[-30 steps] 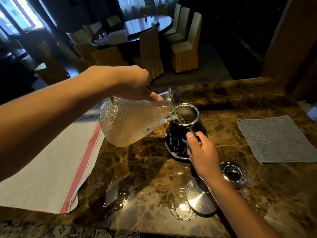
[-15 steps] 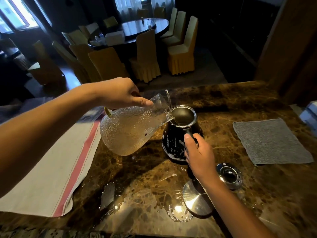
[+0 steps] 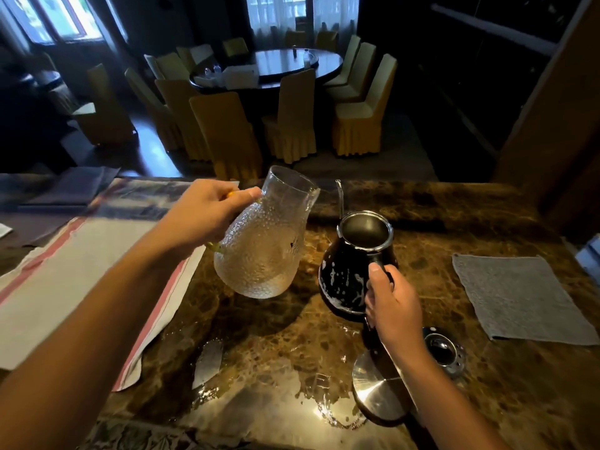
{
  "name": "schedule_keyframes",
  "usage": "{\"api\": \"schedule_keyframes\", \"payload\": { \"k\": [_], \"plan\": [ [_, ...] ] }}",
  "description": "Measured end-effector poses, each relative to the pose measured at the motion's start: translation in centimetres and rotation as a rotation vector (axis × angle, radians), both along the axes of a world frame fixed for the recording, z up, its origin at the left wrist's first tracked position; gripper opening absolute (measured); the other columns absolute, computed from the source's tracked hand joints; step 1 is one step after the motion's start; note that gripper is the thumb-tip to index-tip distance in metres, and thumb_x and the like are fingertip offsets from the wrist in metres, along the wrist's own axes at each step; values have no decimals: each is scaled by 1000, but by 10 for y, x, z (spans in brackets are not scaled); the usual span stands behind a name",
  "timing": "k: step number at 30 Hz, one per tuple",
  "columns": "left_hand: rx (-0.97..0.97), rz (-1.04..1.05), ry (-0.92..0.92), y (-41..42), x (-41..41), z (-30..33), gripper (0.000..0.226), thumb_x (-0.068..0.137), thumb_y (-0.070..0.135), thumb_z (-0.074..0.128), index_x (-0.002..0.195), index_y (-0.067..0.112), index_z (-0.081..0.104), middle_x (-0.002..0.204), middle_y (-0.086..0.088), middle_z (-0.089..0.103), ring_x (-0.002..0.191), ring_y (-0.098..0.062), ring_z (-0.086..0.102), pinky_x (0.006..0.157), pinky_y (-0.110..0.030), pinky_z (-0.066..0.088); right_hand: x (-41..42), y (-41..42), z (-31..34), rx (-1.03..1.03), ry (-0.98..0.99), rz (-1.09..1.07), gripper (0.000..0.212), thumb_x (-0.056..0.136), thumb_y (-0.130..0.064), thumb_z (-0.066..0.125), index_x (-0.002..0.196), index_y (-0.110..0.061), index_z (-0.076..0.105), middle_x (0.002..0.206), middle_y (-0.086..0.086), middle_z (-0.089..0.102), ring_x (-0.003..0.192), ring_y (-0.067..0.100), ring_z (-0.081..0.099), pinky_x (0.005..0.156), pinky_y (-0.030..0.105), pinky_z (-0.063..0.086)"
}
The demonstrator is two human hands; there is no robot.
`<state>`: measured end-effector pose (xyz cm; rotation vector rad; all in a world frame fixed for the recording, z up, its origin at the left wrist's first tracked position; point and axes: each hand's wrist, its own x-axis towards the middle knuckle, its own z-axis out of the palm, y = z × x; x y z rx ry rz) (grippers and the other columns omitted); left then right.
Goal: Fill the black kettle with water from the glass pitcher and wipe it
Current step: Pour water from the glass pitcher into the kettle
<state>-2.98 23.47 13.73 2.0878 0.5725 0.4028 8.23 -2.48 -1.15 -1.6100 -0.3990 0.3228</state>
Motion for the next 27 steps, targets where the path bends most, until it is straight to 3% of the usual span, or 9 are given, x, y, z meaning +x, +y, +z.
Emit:
{"api": "schedule_keyframes", "payload": {
  "k": [2, 3, 5, 7, 10, 13, 19, 27],
  "plan": [
    [-70, 47, -81, 3, -9, -8, 43, 95, 42, 66, 59, 19, 62, 48, 8, 34, 41, -10, 29, 49, -22, 25, 0, 1, 1, -5, -4, -9, 45, 92, -63, 50, 69, -24, 49, 58, -3, 44, 52, 17, 39, 59, 41, 36],
    [-107, 71, -107, 3, -13, -11, 47, 96, 40, 66, 54, 20, 59, 47, 9, 34, 41, -10, 28, 50, -23, 24, 0, 1, 2, -6, -6, -14, 43, 93, -62, 50, 68, -27, 48, 57, -3, 44, 52, 18, 39, 60, 41, 36],
    [-151, 134, -135, 4, -23, -18, 46, 98, 38, 65, 61, 11, 64, 46, 9, 35, 43, -12, 28, 50, -24, 23, -1, 1, 3, -16, -8, -25, 42, 93, -62, 50, 67, -29, 48, 58, -4, 45, 53, 18, 40, 60, 43, 37],
    [-181, 205, -189, 5, -34, -26, 50, 99, 36, 64, 70, -4, 56, 48, 6, 33, 46, -14, 28, 50, -27, 24, -2, 0, 4, -24, -5, -26, 41, 93, -62, 50, 67, -30, 49, 58, -4, 45, 53, 19, 41, 59, 43, 38],
    [-249, 294, -303, 5, -51, -36, 44, 99, 34, 64, 66, 9, 50, 55, 2, 27, 46, -13, 24, 49, -26, 22, -2, -1, 7, -29, 12, 3, 40, 97, -57, 51, 69, -28, 51, 58, -5, 46, 53, 16, 42, 58, 40, 37],
    [-319, 367, -375, 3, -60, -42, 51, 100, 33, 63, 52, 24, 48, 53, 5, 25, 45, -12, 22, 47, -24, 20, -3, -2, 12, 7, 85, 35, 38, 107, -38, 52, 75, -19, 51, 57, -5, 44, 48, 10, 40, 51, 32, 35],
    [-384, 424, -401, -7, -59, -59, 59, 105, 31, 56, 46, 24, 53, 42, 9, 36, 38, -11, 29, 45, -23, 25, -6, -3, 17, 0, 100, 52, 35, 107, -38, 51, 79, -17, 52, 60, 1, 43, 54, 17, 38, 53, 35, 33],
    [-384, 517, -406, -13, -50, -91, 51, 103, 43, 56, 63, 11, 57, 49, -8, 42, 42, -22, 34, 45, -29, 30, -9, -2, 17, -8, 103, 28, 36, 107, -37, 50, 81, -12, 51, 60, 6, 40, 54, 19, 35, 51, 33, 31]
  ]
}}
